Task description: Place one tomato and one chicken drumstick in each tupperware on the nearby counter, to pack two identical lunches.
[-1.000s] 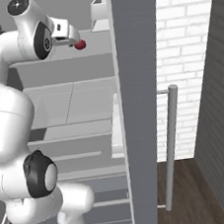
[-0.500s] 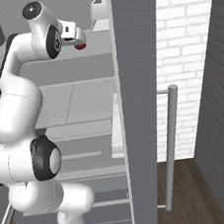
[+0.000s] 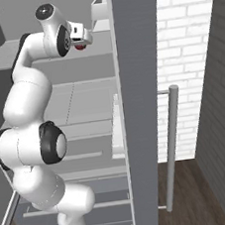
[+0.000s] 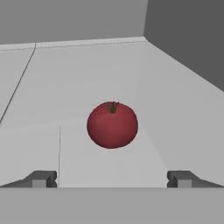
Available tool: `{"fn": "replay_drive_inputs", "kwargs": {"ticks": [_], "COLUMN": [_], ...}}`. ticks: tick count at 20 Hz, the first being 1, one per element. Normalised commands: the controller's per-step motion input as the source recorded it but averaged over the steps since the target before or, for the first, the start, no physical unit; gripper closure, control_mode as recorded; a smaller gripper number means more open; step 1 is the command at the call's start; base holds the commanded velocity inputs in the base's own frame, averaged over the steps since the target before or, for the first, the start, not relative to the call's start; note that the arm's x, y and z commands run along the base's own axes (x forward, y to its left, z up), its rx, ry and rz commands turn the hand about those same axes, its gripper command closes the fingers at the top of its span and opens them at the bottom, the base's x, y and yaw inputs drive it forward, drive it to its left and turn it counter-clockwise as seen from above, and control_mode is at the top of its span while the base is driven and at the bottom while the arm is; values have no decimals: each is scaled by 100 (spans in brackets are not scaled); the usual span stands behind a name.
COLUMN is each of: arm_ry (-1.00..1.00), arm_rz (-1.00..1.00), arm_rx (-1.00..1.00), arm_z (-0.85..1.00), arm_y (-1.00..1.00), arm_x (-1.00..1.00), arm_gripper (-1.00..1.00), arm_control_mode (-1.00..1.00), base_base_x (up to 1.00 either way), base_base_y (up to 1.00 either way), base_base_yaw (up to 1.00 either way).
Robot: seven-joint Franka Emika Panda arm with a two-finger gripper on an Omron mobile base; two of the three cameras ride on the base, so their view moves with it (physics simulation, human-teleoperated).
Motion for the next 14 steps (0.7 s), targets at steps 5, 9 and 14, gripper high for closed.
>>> {"fn": "replay_drive_inputs", "kwargs": {"ticks": [5, 9, 14], "arm_ry": [4, 6, 7], "arm_rz": [0, 0, 0], "arm_rx": [0, 0, 0], "arm_z": [-7, 0, -8], "arm_y": [0, 0, 0], "arm_x": [64, 64, 32], "arm_gripper": [-100, -100, -100], "arm_control_mode": [-100, -100, -100], "base_base_x": [0, 0, 0], "base_base_y": [0, 0, 0], "base_base_yaw": [0, 0, 0]}}
